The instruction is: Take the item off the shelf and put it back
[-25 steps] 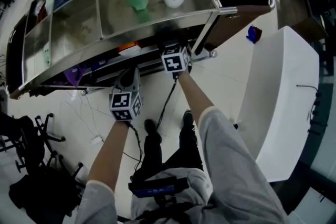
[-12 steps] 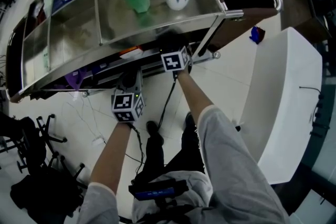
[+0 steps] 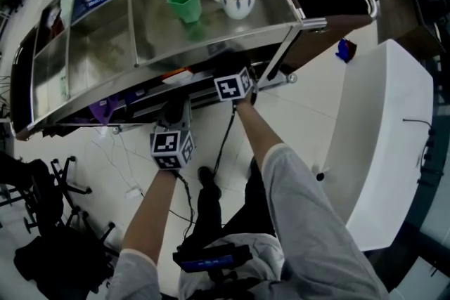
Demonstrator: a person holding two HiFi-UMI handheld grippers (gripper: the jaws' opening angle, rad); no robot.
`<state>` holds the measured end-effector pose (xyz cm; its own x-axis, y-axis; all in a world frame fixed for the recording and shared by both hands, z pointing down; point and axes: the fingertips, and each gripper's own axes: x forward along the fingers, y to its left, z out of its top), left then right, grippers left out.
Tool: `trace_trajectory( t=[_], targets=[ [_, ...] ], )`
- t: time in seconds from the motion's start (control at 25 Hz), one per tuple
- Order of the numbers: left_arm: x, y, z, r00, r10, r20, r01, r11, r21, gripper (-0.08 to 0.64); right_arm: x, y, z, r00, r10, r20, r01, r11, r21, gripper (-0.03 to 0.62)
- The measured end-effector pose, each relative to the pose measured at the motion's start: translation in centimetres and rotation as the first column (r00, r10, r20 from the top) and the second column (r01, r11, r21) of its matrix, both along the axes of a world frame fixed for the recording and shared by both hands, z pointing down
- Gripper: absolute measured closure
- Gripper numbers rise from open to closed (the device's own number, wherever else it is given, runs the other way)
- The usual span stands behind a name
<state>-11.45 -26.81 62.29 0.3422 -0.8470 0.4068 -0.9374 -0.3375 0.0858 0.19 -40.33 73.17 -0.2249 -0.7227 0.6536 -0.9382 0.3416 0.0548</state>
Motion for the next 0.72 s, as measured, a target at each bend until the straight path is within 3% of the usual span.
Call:
trace_trajectory(
  t=[0.44,0.72],
  targets=[
    [-0.6,0.4,-0.4,1.000,-0.006,0.001,0.006,1.000,0.012,0.552,0.2,0.4,-0.8,1.000,-0.019,0.003,0.019,1.000,0.017,0.357],
    [-0.7,2.2,-2.1,1.000,-0.004,-0.009,0.004,1.000,0.012,0.552,1.2,3.8,-3.4,0.999,-0.020,0.040,0.019,0.999,0.035,0.357]
  ],
)
